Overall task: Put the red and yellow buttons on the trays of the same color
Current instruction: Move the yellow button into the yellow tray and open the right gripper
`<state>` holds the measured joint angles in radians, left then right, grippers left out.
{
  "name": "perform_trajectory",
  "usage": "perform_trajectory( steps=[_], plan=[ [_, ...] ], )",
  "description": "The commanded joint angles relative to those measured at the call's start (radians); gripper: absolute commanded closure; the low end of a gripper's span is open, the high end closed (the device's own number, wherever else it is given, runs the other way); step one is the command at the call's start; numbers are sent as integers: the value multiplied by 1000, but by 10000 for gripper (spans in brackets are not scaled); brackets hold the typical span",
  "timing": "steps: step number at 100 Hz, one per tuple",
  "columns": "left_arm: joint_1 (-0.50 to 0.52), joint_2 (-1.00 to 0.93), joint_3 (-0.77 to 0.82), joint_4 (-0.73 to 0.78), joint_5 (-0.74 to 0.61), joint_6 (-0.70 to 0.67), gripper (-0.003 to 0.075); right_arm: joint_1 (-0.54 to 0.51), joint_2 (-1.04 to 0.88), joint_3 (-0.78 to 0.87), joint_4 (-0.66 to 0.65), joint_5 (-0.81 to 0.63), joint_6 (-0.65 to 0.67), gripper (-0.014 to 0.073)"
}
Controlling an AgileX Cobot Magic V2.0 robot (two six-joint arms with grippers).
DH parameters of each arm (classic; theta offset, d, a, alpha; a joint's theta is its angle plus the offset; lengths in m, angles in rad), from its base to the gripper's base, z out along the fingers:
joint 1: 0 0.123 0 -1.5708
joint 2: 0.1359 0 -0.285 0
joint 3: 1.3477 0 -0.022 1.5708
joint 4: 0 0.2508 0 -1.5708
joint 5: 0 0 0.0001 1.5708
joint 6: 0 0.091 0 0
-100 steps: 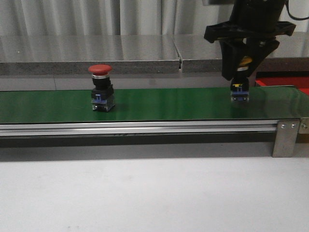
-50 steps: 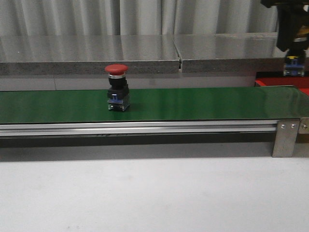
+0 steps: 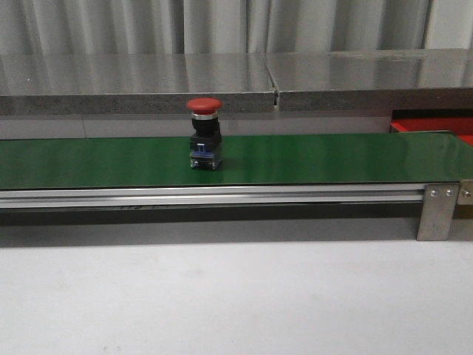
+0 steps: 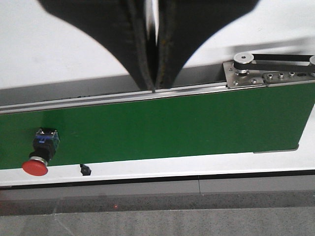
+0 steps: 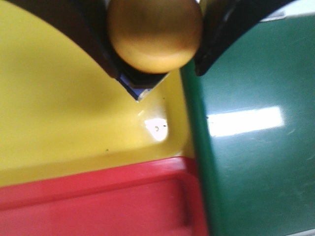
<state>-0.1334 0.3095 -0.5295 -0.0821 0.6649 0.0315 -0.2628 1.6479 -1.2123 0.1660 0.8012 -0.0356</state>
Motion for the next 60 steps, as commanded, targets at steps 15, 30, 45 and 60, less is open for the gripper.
perform_trajectory(
  steps=[15, 30, 45, 60],
  plan=[
    [-7, 9, -27, -12, -67, -9, 739, -61, -51, 84, 90, -186, -1, 347],
    [-7, 9, -27, -12, -67, -9, 739, -68, -49, 122, 95, -259, -1, 345],
    [-7, 9, -27, -12, -67, -9, 739, -68, -26, 124, 100, -298, -1, 346],
    [-7, 9, -27, -12, -67, -9, 739, -68, 8, 124, 119, -296, -1, 346]
  ],
)
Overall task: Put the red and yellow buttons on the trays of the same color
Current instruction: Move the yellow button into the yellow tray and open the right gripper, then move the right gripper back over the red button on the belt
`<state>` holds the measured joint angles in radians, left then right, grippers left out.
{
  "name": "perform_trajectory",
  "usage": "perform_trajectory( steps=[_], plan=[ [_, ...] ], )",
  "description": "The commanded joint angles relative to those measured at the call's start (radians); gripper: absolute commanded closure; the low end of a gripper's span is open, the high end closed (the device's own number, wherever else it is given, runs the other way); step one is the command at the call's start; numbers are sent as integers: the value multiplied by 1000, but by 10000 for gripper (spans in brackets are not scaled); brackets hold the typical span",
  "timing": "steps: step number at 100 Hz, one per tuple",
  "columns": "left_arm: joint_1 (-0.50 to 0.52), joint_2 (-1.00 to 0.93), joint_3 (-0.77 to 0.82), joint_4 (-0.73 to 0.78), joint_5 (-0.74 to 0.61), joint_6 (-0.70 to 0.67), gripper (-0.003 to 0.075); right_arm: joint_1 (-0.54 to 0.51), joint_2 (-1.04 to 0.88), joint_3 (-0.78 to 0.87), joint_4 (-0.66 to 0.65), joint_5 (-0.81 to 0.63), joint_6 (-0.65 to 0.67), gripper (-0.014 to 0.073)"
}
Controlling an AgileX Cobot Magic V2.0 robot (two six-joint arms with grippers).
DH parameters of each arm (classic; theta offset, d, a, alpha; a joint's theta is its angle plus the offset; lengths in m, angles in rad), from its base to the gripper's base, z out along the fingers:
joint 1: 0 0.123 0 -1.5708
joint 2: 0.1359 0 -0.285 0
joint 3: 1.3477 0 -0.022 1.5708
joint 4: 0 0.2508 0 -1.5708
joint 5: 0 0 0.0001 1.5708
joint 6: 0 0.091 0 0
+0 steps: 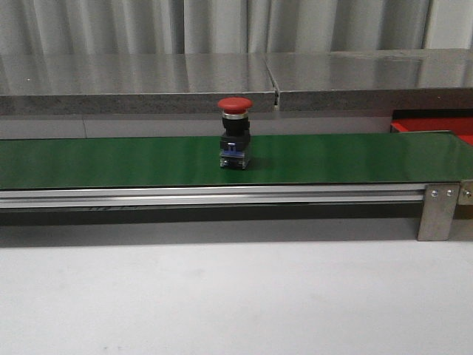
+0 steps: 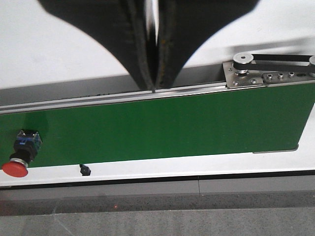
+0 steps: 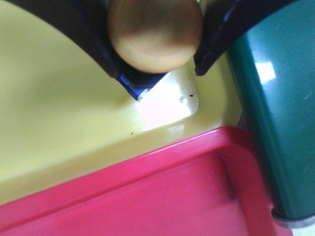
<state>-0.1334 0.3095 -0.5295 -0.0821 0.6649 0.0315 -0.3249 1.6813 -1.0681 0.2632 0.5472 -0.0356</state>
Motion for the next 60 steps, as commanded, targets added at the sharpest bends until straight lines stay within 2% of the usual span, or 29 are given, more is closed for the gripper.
perform_trajectory(
  steps=[1, 11, 26, 31, 60],
  plan=[
    [-7, 9, -27, -12, -67, -9, 739, -6, -24, -20, 23, -42, -1, 344],
    [-7, 9, -27, -12, -67, -9, 739, -6, -23, -20, 26, -43, -1, 288],
    [-7, 9, -27, -12, -67, -9, 739, -6, -24, -20, 25, -36, -2, 55],
    [-7, 9, -27, -12, -67, -9, 739, -6, -25, -20, 23, -36, -5, 32],
    [-7, 9, -27, -12, -67, -9, 739, -6, -101, -20, 13, -37, -50, 32]
  ],
)
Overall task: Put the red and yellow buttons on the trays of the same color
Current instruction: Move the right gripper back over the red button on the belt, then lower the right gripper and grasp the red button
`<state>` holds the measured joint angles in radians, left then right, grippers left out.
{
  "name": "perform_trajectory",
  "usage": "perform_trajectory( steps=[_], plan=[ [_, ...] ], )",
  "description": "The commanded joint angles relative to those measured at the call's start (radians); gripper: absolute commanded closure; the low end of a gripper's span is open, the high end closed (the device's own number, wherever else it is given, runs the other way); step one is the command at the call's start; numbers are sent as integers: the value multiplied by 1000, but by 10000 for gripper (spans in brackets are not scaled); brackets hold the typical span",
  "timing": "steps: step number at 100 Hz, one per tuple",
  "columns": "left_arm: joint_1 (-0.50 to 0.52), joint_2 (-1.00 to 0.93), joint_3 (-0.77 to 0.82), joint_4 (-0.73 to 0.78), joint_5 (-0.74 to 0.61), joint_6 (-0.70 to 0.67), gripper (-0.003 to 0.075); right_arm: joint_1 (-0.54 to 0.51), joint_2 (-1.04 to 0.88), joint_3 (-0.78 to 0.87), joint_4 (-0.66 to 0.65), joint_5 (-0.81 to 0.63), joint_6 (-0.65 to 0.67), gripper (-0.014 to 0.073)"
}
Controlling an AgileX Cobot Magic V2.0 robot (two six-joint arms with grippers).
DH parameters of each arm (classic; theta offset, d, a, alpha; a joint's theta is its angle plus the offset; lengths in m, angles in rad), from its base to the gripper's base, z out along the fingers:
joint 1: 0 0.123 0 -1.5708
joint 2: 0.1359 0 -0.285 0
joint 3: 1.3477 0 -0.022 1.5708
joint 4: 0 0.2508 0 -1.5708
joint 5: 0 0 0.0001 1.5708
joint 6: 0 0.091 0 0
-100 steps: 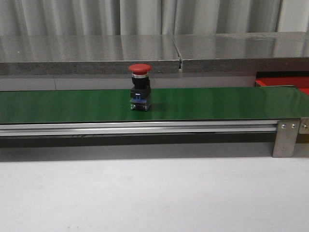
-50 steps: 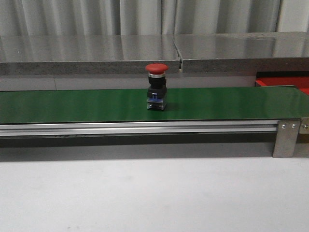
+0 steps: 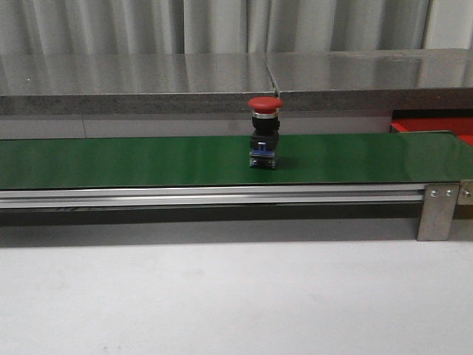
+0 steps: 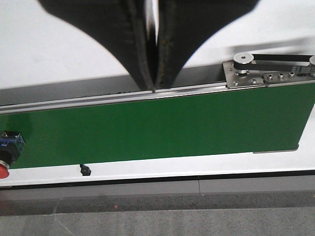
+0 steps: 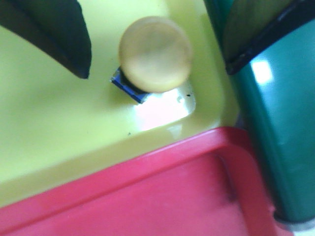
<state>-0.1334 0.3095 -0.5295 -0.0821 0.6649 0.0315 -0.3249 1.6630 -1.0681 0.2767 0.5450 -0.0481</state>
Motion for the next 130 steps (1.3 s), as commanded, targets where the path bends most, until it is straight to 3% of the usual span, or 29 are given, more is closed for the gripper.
perform_trajectory(
  steps=[1, 26, 75, 109, 130],
  plan=[
    [-7, 9, -27, -12, -67, -9, 739, -6, -91, -20, -1, -33, -41, 32],
    [-7, 9, -27, -12, -67, -9, 739, 26, -232, -20, -1, -1, -88, 32],
    [-7, 9, -27, -12, -67, -9, 739, 306, -262, -195, 0, 248, -270, -45],
    [-7, 9, -27, -12, -67, -9, 739, 427, -103, -416, 0, 507, -290, -45],
    [-7, 9, -27, -12, -67, -9, 739, 488, 21, -521, -2, 592, -345, -43]
  ],
)
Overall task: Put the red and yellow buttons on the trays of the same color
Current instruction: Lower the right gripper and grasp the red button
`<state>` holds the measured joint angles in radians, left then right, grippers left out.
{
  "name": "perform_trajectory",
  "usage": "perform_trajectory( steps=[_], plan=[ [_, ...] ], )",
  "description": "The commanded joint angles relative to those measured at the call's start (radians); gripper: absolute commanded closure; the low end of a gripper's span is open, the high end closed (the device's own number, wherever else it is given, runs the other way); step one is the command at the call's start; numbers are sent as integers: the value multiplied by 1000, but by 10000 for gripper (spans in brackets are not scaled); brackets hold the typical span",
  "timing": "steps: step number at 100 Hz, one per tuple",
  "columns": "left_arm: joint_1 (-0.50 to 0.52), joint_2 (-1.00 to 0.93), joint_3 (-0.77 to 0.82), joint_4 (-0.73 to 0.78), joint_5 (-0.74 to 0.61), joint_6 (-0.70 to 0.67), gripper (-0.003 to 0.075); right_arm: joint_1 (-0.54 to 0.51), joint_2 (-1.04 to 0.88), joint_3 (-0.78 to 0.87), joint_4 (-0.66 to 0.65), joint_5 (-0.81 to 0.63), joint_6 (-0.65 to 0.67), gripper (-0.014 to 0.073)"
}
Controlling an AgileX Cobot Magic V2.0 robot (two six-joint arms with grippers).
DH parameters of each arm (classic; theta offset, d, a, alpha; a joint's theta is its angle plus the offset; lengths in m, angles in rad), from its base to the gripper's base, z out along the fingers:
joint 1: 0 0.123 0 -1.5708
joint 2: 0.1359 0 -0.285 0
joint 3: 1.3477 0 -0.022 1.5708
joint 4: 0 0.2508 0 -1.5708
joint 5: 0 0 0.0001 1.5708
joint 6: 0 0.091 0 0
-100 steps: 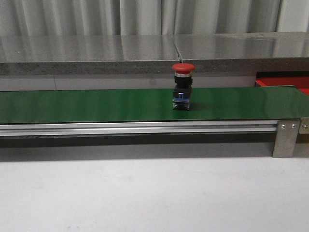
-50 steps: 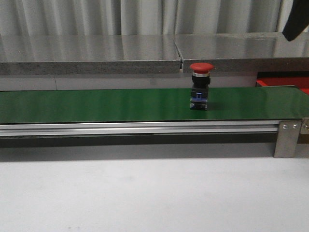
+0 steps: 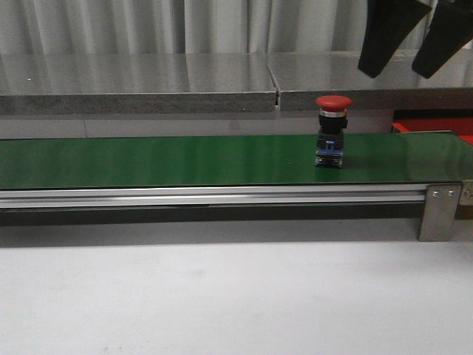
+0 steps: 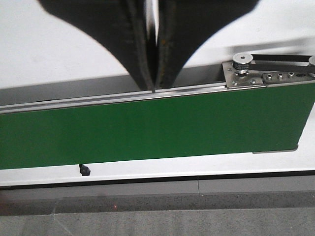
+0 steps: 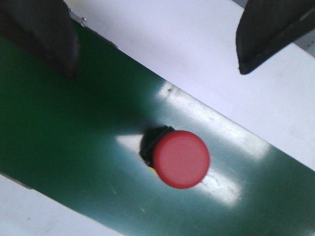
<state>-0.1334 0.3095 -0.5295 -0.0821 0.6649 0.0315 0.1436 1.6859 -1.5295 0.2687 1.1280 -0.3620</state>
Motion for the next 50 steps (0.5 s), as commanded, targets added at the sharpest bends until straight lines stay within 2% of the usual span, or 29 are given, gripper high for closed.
perform_trajectory(
  steps=[1, 39, 44, 50],
  plan=[
    [-7, 9, -27, -12, -67, -9, 739, 20, 1, -62, 6, 9, -31, -43],
    [-7, 9, -27, -12, -67, -9, 739, 34, 132, -95, -48, -114, -35, -36],
    [-7, 9, -27, -12, -67, -9, 739, 34, 134, -95, -56, -124, -35, -4],
    [-7, 9, -27, -12, -67, -9, 739, 34, 134, -95, -64, -134, -35, 76]
  ],
)
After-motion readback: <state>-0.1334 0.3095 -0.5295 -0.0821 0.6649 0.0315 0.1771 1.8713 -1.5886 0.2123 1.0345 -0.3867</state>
